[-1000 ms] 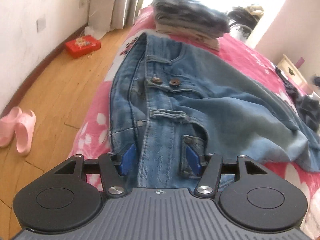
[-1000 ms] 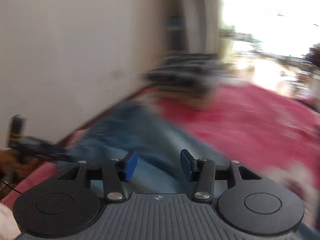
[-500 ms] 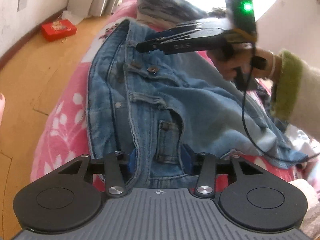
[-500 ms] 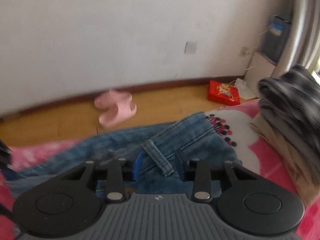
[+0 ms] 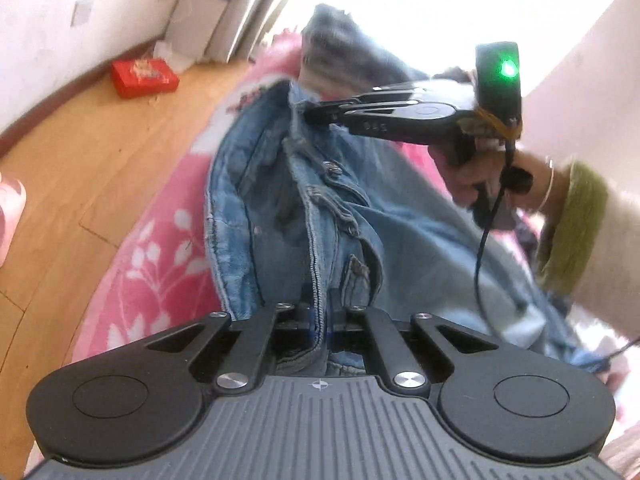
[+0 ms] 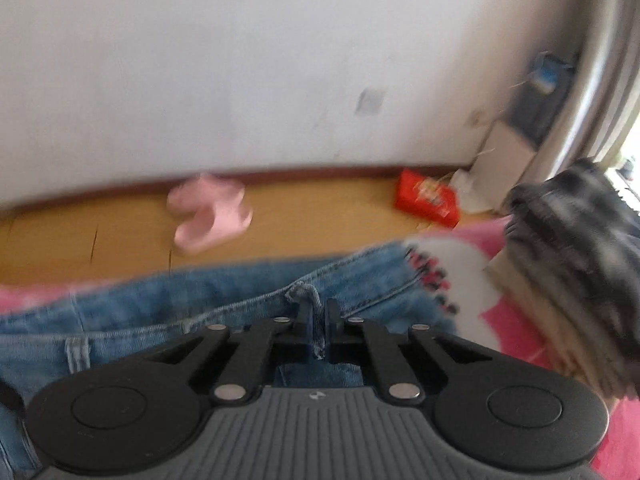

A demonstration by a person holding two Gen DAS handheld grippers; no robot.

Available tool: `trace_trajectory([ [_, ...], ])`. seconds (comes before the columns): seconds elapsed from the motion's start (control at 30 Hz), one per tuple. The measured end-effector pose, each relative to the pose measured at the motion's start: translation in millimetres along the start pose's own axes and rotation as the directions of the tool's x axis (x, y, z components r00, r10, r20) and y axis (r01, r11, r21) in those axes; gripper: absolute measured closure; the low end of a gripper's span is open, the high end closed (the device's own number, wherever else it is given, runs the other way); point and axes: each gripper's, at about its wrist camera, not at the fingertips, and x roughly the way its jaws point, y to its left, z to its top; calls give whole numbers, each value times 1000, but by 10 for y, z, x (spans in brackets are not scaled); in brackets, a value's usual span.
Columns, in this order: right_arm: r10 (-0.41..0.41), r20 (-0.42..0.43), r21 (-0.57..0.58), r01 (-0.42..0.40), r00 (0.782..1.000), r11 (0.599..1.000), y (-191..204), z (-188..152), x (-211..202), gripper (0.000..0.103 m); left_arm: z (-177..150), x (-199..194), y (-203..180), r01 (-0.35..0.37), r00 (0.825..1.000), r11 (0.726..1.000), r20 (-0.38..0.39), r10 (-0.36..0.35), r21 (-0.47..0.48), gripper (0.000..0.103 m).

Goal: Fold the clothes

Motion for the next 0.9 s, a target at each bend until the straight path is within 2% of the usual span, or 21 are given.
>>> trace_trajectory([
  [0.13,18,79,69,-24,997,997,-90,237,-240,97,87,-265,76,40,998,997,57,-37,-65,101],
  [0.23,36,91,69,-43,995,997,-32,344,-230,97,100,-355,161,34,997,996,67,-29,-80,101],
  [0.43,76,42,93,-80,996,992,187,283,213,97,12,-277,481,-8,1000,990,3,9,-139,101],
  [0.7,118,-24,161,-113,993,980,337,15,741,97,-70,-110,717,-54,996,990,-83,43,-130,99],
  [0.9,161,-28,281,-147,987,948,198,1,762,95,-64,-115,691,-68,992,987,-118,50,-147,92],
])
